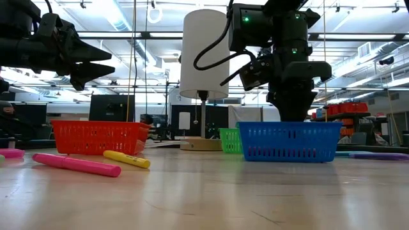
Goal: Pick & Place Markers
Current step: Put the top blue highlighter into the blue bin, then put the right large pink pen into the green bin
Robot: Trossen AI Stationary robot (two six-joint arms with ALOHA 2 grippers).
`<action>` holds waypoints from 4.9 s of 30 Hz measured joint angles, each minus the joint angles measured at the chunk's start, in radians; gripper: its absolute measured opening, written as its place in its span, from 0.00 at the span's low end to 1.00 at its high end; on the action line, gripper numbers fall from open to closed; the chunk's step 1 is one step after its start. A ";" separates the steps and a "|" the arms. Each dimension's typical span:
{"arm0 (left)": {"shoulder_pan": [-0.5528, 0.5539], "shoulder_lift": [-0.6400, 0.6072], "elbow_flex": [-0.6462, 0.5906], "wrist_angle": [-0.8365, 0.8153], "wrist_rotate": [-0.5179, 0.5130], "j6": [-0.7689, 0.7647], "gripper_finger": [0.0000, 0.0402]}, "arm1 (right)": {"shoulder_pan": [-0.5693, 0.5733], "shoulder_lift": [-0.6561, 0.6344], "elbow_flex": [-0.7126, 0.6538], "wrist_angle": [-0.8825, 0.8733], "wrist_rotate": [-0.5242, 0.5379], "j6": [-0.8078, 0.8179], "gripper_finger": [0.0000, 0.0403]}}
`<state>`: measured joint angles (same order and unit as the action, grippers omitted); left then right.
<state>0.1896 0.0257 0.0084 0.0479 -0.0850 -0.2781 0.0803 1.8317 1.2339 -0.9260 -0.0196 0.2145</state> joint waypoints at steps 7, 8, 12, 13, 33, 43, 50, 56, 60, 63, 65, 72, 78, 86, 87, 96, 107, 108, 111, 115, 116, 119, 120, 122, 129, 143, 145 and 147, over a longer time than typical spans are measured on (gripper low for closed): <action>0.000 0.000 0.000 0.000 0.000 0.000 0.58 | 0.000 0.000 0.000 0.009 0.000 0.075 0.24; 0.000 0.000 0.000 0.000 0.000 0.000 0.58 | 0.000 0.000 0.000 0.010 0.000 0.068 0.28; 0.000 0.000 0.000 0.000 0.000 0.000 0.58 | 0.000 0.000 0.000 0.010 0.000 0.059 0.42; 0.000 0.000 0.000 0.000 0.000 0.000 0.58 | 0.000 0.000 0.000 0.010 0.000 0.055 0.45; 0.000 0.000 0.000 0.000 0.000 0.000 0.58 | 0.000 -0.020 0.000 0.025 0.000 0.015 0.58; 0.000 0.000 0.000 0.000 0.000 0.000 0.58 | 0.000 -0.097 0.000 -0.003 0.000 0.086 0.58; 0.000 0.000 0.000 0.000 0.000 0.000 0.58 | 0.000 -0.145 0.000 -0.044 0.000 0.221 0.58; 0.000 0.000 0.000 0.000 0.000 0.000 0.58 | 0.000 -0.166 0.001 -0.089 0.000 0.353 0.58; 0.000 0.000 0.000 0.000 0.000 0.000 0.58 | 0.000 -0.177 0.003 -0.124 0.000 0.419 0.58; 0.000 0.000 0.000 0.000 0.000 0.000 0.58 | -0.003 -0.186 0.004 -0.136 0.000 0.474 0.58; 0.000 0.000 0.000 0.000 0.000 0.000 0.58 | -0.005 -0.194 0.004 -0.141 0.000 0.526 0.58; 0.000 0.000 0.000 0.000 0.000 0.000 0.58 | -0.014 -0.206 0.005 -0.147 0.002 0.689 0.58; 0.000 0.000 0.000 0.000 0.000 0.000 0.58 | -0.014 -0.205 0.005 -0.146 0.002 0.702 0.58; 0.000 0.000 0.000 0.000 0.000 0.000 0.58 | -0.009 -0.205 0.005 -0.162 0.003 0.689 0.58; 0.000 0.000 0.000 0.000 0.000 0.000 0.58 | -0.006 -0.205 0.005 -0.168 0.003 0.689 0.58; 0.000 0.000 0.000 0.000 0.000 0.000 0.58 | 0.087 -0.231 0.004 -0.199 0.003 0.721 0.58; 0.000 0.000 0.000 0.000 0.000 0.000 0.58 | 0.239 -0.308 -0.072 -0.205 0.000 0.860 0.58; 0.000 0.000 0.000 0.000 0.000 0.000 0.58 | 0.254 -0.317 -0.081 -0.209 0.000 0.871 0.58; 0.000 0.000 0.000 0.000 0.000 0.000 0.58 | 0.306 -0.341 -0.105 -0.217 0.000 0.903 0.58; 0.000 0.000 0.000 0.000 0.000 0.000 0.58 | 0.368 -0.365 -0.125 -0.219 0.000 0.936 0.58; 0.000 0.000 0.000 0.000 0.000 0.000 0.58 | 0.380 -0.369 -0.128 -0.220 0.000 0.952 0.58; 0.000 0.000 0.000 0.000 0.000 0.000 0.58 | 0.422 -0.380 -0.139 -0.222 0.000 0.988 0.58; 0.000 0.000 0.000 0.000 0.000 0.000 0.58 | 0.436 -0.381 -0.141 -0.221 0.001 1.001 0.58; 0.000 0.000 0.000 0.000 0.000 0.000 0.58 | 0.466 -0.381 -0.143 -0.225 0.000 1.019 0.58; 0.000 0.000 0.000 0.000 0.000 0.000 0.58 | 0.583 -0.381 -0.143 -0.230 0.000 1.112 0.58; 0.000 0.000 0.000 0.000 0.000 0.000 0.58 | 0.821 -0.381 -0.143 -0.243 0.000 1.377 0.58; 0.000 0.000 0.000 0.000 0.000 0.000 0.58 | 0.845 -0.381 -0.143 -0.243 0.000 1.410 0.58; 0.000 0.000 0.000 0.000 0.000 0.000 0.58 | 0.862 -0.381 -0.143 -0.244 0.000 1.433 0.58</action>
<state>0.1894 0.0257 0.0083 0.0479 -0.0849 -0.2782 0.9428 1.4502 1.0904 -1.1698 -0.0198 1.6472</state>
